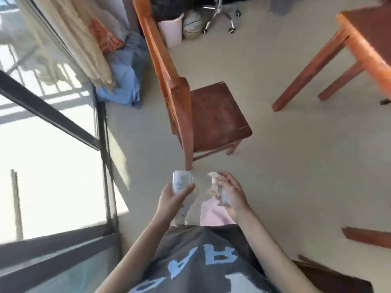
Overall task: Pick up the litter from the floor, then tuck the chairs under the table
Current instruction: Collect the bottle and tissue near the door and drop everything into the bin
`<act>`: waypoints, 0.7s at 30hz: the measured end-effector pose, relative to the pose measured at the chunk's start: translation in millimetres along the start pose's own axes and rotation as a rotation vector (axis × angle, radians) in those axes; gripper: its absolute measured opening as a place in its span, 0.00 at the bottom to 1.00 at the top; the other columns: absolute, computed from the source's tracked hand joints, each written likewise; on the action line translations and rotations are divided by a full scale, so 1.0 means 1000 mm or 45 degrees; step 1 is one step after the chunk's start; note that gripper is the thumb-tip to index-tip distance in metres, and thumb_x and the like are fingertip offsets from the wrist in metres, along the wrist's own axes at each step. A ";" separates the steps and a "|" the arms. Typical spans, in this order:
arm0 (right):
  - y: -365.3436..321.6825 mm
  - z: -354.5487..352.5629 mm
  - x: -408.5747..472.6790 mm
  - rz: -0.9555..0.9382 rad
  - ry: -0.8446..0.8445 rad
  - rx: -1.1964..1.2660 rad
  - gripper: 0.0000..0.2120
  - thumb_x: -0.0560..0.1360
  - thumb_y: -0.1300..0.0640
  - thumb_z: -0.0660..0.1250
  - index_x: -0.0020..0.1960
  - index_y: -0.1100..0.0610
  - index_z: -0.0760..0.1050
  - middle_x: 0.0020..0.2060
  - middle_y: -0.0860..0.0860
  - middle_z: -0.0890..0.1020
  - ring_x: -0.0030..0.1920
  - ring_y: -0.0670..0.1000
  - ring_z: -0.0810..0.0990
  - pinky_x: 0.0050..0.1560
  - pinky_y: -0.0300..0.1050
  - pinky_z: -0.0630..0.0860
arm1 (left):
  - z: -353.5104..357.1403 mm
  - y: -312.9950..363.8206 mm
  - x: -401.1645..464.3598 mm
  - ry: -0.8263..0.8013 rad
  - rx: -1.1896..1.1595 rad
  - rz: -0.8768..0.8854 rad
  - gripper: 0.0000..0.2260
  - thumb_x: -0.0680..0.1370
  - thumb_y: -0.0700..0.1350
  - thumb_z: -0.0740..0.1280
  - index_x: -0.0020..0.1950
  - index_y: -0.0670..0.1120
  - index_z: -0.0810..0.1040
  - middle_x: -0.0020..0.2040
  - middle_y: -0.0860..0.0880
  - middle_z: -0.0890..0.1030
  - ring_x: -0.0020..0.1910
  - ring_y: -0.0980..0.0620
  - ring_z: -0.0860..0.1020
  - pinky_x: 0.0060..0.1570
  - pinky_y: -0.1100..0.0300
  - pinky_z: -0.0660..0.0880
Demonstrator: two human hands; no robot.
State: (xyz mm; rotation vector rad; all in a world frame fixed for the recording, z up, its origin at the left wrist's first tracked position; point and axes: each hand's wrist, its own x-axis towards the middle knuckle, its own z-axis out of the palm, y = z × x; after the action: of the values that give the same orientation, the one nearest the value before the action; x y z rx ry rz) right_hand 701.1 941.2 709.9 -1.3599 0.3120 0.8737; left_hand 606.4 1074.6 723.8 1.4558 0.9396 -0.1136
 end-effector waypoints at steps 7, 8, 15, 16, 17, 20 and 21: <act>-0.006 -0.084 0.001 -0.053 0.450 0.054 0.12 0.72 0.68 0.63 0.41 0.52 0.77 0.39 0.51 0.79 0.38 0.49 0.76 0.38 0.39 0.72 | 0.088 0.030 0.034 -0.394 0.315 0.028 0.13 0.73 0.50 0.69 0.54 0.45 0.75 0.43 0.48 0.81 0.40 0.54 0.79 0.37 0.62 0.75; -0.011 -0.095 0.002 -0.061 0.484 0.051 0.12 0.72 0.69 0.62 0.41 0.53 0.77 0.37 0.50 0.79 0.36 0.48 0.76 0.33 0.35 0.72 | 0.102 0.040 0.041 -0.435 0.348 0.038 0.13 0.73 0.50 0.69 0.53 0.45 0.75 0.43 0.48 0.81 0.40 0.53 0.80 0.38 0.60 0.76; -0.053 -0.177 0.024 -0.072 0.662 0.050 0.09 0.73 0.67 0.60 0.45 0.55 0.75 0.34 0.53 0.76 0.25 0.44 0.74 0.22 0.35 0.68 | 0.203 0.106 0.081 -0.631 0.436 0.104 0.12 0.72 0.51 0.70 0.49 0.47 0.74 0.40 0.49 0.80 0.39 0.52 0.79 0.39 0.60 0.77; -0.058 -0.188 0.029 -0.060 0.675 0.043 0.09 0.74 0.66 0.60 0.46 0.54 0.75 0.36 0.53 0.77 0.29 0.46 0.76 0.25 0.37 0.69 | 0.217 0.112 0.086 -0.641 0.433 0.087 0.10 0.73 0.50 0.69 0.50 0.47 0.74 0.41 0.49 0.80 0.39 0.52 0.79 0.37 0.62 0.75; -0.063 -0.198 0.034 -0.040 0.689 0.028 0.09 0.74 0.65 0.61 0.47 0.53 0.75 0.39 0.53 0.78 0.34 0.49 0.76 0.29 0.39 0.71 | 0.229 0.118 0.091 -0.638 0.425 0.062 0.08 0.74 0.49 0.69 0.50 0.48 0.74 0.42 0.48 0.80 0.39 0.52 0.79 0.36 0.63 0.75; -0.079 -0.221 0.052 0.001 0.710 0.030 0.09 0.75 0.62 0.60 0.50 0.51 0.75 0.43 0.53 0.78 0.38 0.52 0.76 0.32 0.41 0.72 | 0.262 0.132 0.106 -0.654 0.393 0.003 0.05 0.74 0.47 0.68 0.45 0.51 0.73 0.43 0.47 0.80 0.41 0.50 0.80 0.38 0.61 0.76; -0.084 -0.229 0.059 0.008 0.712 0.025 0.08 0.74 0.61 0.60 0.51 0.53 0.75 0.42 0.53 0.78 0.37 0.52 0.76 0.29 0.40 0.71 | 0.274 0.139 0.113 -0.665 0.392 -0.005 0.05 0.74 0.47 0.68 0.45 0.52 0.73 0.43 0.46 0.81 0.41 0.50 0.80 0.39 0.59 0.76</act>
State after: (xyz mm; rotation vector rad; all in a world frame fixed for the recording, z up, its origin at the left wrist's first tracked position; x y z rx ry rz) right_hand 863.5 752.3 678.5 -1.5699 0.7516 0.4770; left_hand 891.3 914.0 722.3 1.5941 0.5082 -0.6333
